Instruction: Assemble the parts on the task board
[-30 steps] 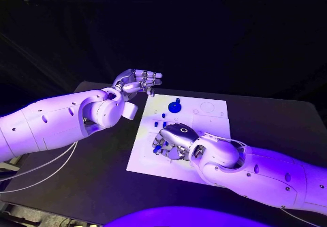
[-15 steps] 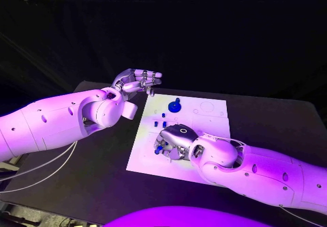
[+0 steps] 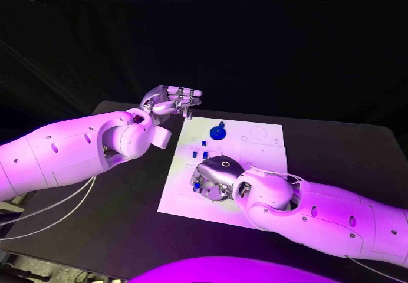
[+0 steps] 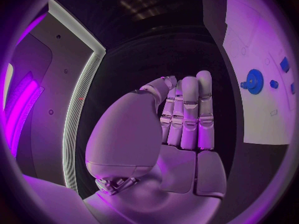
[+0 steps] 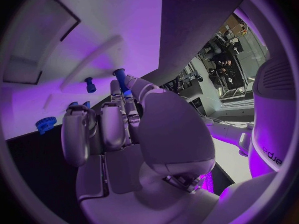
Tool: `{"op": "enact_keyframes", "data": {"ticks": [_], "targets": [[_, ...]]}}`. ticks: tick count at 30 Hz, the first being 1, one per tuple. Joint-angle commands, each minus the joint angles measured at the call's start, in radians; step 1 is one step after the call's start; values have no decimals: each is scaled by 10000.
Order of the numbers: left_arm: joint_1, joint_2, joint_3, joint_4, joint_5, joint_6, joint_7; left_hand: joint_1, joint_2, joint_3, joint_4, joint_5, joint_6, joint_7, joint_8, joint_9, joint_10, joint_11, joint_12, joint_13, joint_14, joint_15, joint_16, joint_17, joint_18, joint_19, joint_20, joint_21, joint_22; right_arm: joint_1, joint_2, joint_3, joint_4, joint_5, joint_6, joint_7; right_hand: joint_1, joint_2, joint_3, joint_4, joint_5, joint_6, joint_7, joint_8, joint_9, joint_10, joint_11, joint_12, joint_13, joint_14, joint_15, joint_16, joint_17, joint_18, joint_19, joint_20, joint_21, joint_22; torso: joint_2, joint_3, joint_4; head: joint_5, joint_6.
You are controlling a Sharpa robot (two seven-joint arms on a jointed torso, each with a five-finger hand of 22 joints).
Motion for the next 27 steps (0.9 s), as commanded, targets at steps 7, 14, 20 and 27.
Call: {"op": "enact_keyframes", "data": {"ticks": [7, 14, 20, 27], "targets": [[5, 7, 5, 17, 5, 183, 52, -19, 90, -19, -53, -14, -34, 6, -40, -10, -89, -4, 51, 15, -59, -14, -62, -16, 140, 4, 25, -35, -9, -73, -24, -39, 35, -151, -505, -124, -270, -392, -349, 43, -115, -825, 59, -15, -248, -1272, 269, 34, -263, -75, 180, -933, -1087, 441, -331, 246, -1995, 752, -3, 0, -4, -17, 17], [5, -6, 5, 3, 5, 194, 40, -22, 98, -19, -77, -17, -48, 16, -44, -17, -112, 5, 60, 16, -63, -10, -60, -25, 139, 12, 26, -44, -16, -101, -294, -39, 296, -213, -1272, -189, -256, -417, -541, -14, 25, -1287, -18, -32, -381, -1690, 323, 146, -301, -248, 216, -1191, -1397, 525, -513, 302, -2547, 491, -5, 10, -17, -23, 30], [4, -33, 4, -22, 5, 196, 26, -22, 98, -20, -78, -17, -48, 16, -44, -17, -112, 5, 60, 16, -63, -10, -60, -26, 139, 12, 26, -44, -16, -60, -1145, 63, 1150, -114, -2419, -65, -253, -439, -770, -2, 60, -1488, -142, 17, -436, -1898, 342, 344, -297, -332, 250, -1308, -1564, 592, -627, 326, -2946, 298, -28, 8, -26, -67, 42], [2, -44, -8, -40, 5, 193, 29, -24, 98, -20, -82, -18, -51, 17, -45, -18, -116, 6, 62, 17, -63, -9, -59, -27, 138, 13, 26, -46, -17, 477, -2659, 135, 2229, 1127, -2272, -180, -400, -304, -899, 206, 32, -922, 16, 216, -331, -683, 108, 1288, -19, -25, 84, -764, -967, 418, -208, 202, -1984, 723, -44, -10, -33, -349, 158]]}}
